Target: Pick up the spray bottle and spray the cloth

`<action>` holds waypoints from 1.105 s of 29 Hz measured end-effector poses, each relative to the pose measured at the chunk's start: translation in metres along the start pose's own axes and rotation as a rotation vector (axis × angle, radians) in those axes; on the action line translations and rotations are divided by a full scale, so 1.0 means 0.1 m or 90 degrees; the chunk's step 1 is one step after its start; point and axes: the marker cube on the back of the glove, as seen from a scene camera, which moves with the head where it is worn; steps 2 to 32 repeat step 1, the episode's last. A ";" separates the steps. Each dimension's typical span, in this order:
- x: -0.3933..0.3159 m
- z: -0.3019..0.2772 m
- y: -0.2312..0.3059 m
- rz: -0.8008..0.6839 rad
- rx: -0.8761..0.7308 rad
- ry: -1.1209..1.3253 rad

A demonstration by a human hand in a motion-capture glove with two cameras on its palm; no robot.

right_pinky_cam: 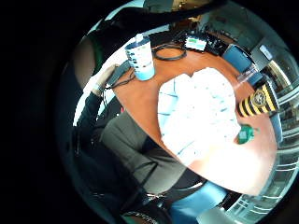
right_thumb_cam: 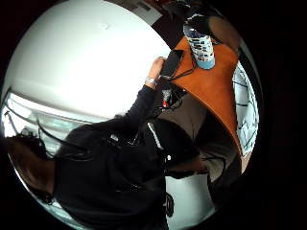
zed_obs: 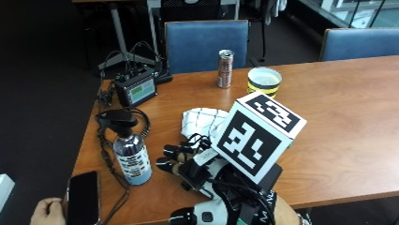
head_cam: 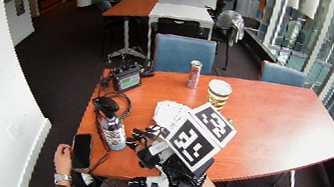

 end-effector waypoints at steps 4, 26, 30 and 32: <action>0.01 0.01 -0.01 0.001 -0.001 -0.001; 0.01 0.01 -0.01 0.001 -0.001 -0.001; 0.01 0.01 -0.01 0.001 -0.001 -0.001; 0.01 0.01 -0.01 0.001 -0.001 -0.001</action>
